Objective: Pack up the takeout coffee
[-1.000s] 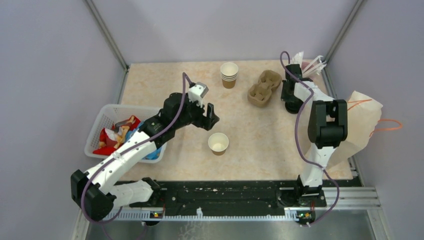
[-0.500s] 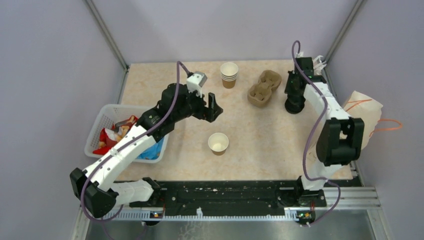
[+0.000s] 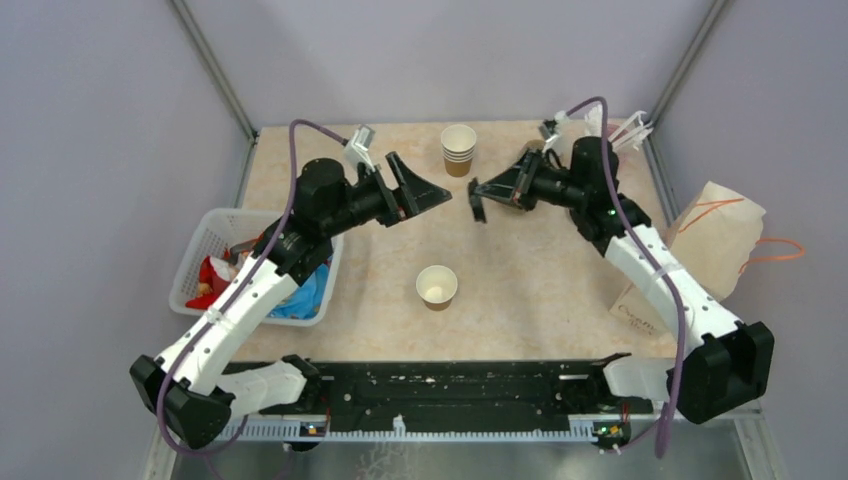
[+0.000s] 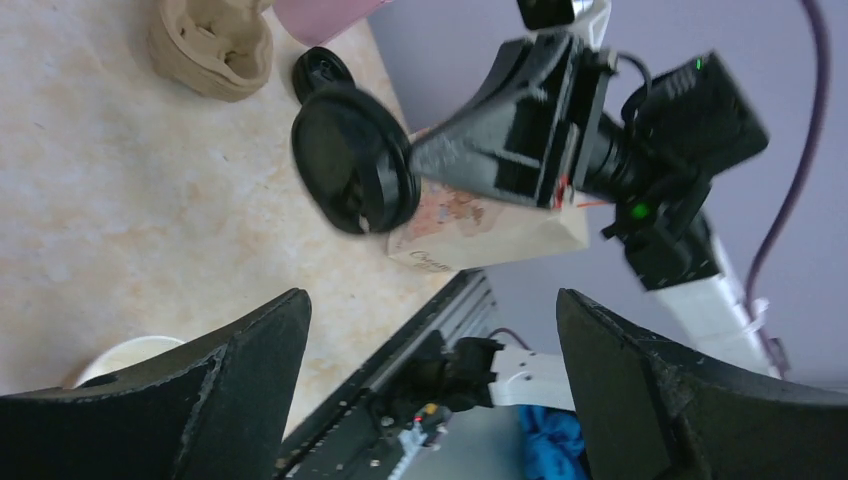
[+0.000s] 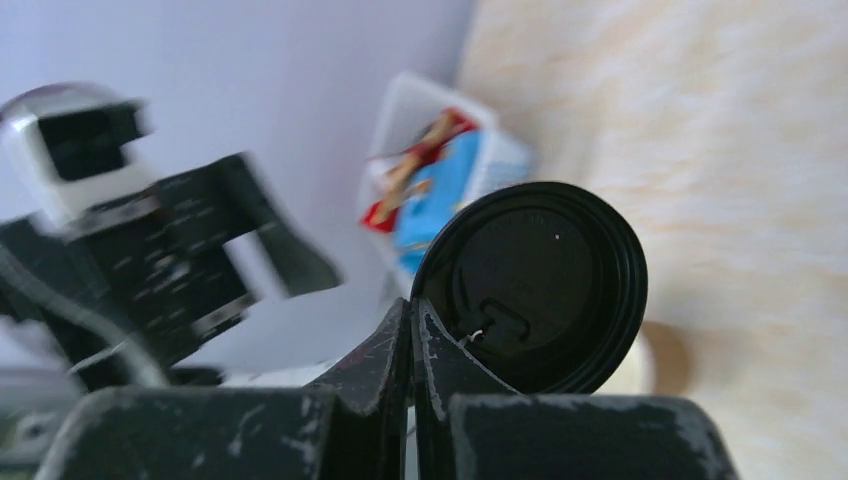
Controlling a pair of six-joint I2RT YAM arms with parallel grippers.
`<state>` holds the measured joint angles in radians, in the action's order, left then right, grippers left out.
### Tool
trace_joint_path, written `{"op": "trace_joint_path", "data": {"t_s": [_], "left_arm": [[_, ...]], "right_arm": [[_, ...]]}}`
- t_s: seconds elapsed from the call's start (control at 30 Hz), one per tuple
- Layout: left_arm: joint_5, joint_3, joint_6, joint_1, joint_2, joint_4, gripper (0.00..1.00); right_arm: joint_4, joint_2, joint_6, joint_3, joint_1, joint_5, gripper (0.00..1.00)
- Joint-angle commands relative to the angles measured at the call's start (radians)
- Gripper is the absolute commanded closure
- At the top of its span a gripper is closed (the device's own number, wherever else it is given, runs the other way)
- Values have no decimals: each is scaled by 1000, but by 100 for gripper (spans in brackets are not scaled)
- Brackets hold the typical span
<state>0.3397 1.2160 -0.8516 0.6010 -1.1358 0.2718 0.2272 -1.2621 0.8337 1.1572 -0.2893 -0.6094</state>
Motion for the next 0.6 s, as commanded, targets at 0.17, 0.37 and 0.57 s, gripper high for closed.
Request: {"op": "trace_joint_path", "data": {"t_s": [0.17, 0.37, 0.57], "left_arm": [[103, -149, -383, -111, 149, -194, 2], [140, -256, -500, -111, 173, -378, 2], [164, -248, -499, -109, 134, -402, 2]], "right_arm": [[-594, 55, 597, -83, -230, -29, 100], [-723, 61, 723, -125, -244, -20, 100], [-744, 56, 742, -128, -244, -27, 100]]}}
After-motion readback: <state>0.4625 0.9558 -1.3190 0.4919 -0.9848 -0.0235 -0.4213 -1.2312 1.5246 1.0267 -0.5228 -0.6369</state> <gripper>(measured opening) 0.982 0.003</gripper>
